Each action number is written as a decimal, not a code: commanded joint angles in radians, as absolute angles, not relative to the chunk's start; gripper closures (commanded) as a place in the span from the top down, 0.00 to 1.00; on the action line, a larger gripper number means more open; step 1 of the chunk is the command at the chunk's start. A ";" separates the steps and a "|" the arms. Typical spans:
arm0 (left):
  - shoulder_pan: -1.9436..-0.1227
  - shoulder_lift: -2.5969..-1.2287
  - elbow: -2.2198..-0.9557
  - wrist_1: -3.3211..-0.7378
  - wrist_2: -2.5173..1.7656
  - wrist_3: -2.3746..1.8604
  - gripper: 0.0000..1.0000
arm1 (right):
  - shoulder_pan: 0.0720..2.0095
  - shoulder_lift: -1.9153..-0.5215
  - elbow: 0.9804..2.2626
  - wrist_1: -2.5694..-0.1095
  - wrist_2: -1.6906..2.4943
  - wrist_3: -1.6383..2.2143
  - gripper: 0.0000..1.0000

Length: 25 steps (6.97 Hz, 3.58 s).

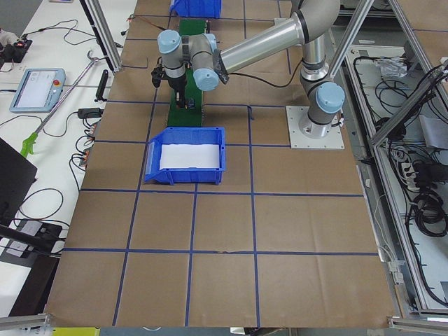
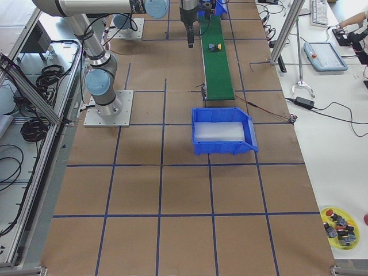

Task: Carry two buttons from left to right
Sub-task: 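Carry the red button to the belt and release it, then raise the left gripper above the belt end and hold still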

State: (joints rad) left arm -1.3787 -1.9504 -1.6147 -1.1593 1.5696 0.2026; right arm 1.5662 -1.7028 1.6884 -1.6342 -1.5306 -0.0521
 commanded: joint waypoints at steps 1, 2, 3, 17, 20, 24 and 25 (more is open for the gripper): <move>-1.370 -1.976 -1.654 -1.054 1.583 0.239 0.08 | 1.566 -1.703 1.689 -1.635 -1.529 -0.052 1.00; -1.368 -1.980 -1.655 -1.045 1.591 0.241 0.09 | 1.566 -1.701 1.689 -1.634 -1.529 -0.052 1.00; -1.368 -1.982 -1.655 -1.045 1.591 0.241 0.09 | 1.566 -1.700 1.689 -1.635 -1.529 -0.052 1.00; -1.503 -1.609 -1.623 -1.514 1.582 0.044 1.00 | 1.566 -1.704 1.690 -1.626 -1.532 -0.052 1.00; -1.503 -1.608 -1.615 -1.511 1.575 0.046 1.00 | 1.566 -1.695 1.690 -1.629 -1.532 -0.052 1.00; -1.503 -1.608 -1.615 -1.511 1.577 0.044 1.00 | 1.566 -1.694 1.690 -1.632 -1.534 -0.051 1.00; -1.503 -1.608 -1.615 -1.509 1.577 0.044 1.00 | 1.566 -1.692 1.690 -1.634 -1.534 -0.052 1.00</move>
